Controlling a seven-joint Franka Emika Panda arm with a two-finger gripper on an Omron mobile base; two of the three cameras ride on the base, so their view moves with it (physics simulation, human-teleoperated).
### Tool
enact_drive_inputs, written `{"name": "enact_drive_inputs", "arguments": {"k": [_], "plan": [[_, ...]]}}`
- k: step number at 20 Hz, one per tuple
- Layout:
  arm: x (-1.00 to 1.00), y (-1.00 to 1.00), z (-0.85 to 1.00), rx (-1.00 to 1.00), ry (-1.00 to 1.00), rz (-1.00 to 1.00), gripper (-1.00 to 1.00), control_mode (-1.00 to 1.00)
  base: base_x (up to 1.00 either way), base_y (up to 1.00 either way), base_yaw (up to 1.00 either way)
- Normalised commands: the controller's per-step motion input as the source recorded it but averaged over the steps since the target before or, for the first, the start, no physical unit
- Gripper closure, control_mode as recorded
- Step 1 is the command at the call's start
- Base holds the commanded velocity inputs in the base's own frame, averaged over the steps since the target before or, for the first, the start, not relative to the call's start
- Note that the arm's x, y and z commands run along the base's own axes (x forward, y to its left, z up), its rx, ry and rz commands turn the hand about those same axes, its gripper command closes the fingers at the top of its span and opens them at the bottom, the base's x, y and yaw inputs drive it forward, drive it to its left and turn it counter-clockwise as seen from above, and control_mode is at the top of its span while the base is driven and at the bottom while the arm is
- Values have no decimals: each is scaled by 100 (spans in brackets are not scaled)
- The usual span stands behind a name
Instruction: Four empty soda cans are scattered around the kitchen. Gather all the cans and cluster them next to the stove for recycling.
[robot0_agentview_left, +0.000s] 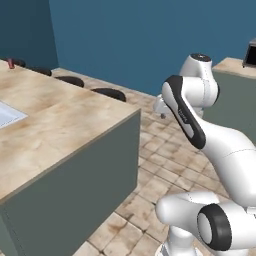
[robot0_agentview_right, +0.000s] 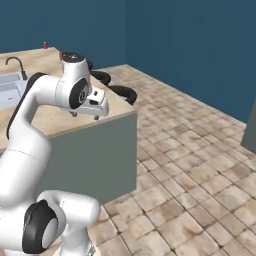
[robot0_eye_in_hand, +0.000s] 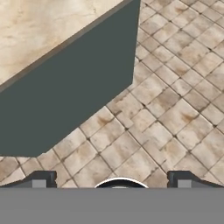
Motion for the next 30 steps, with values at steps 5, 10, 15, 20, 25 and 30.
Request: {"name": "enact_drive_inputs", "arguments": {"k": [5,10,15,20,25,30], "plan": [[0,0,0,0,0,0,-100,100,36,-45,6],[0,0,0,0,0,0,-100,100,37,-43,10],[0,0,0,0,0,0,-100,100,38,-42,11],[0,0,0,0,0,0,-100,100,39,-41,13],[0,0,0,0,0,0,-100,100,37,-41,13],[0,0,0,0,0,0,-100,100,38,-42,12]]}}
